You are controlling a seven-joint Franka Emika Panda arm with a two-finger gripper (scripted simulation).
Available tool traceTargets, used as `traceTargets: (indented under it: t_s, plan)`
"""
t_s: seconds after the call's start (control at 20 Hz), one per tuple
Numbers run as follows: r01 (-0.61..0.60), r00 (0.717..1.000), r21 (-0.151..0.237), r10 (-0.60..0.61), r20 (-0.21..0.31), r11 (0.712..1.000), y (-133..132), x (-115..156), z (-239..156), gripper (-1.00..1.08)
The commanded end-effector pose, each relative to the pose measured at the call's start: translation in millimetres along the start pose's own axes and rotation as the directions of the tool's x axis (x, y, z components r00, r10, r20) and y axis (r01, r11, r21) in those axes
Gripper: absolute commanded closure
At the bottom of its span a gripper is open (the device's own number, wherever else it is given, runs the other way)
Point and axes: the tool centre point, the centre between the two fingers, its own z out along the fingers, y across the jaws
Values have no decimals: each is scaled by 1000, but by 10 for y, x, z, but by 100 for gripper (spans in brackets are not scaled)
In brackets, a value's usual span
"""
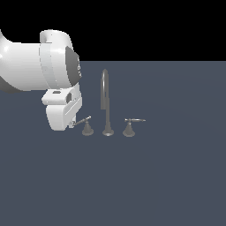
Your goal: Turn on the faucet by rotating a designated handle.
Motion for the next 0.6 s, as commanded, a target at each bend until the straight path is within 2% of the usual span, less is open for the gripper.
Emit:
traceTargets:
  t_s: [0.0,0.55]
  plan:
    - [1,1000,0,-1,-1,1000,19,30,-6,108]
    - [-7,1000,-14,6,-5,1000,281,473,19,108]
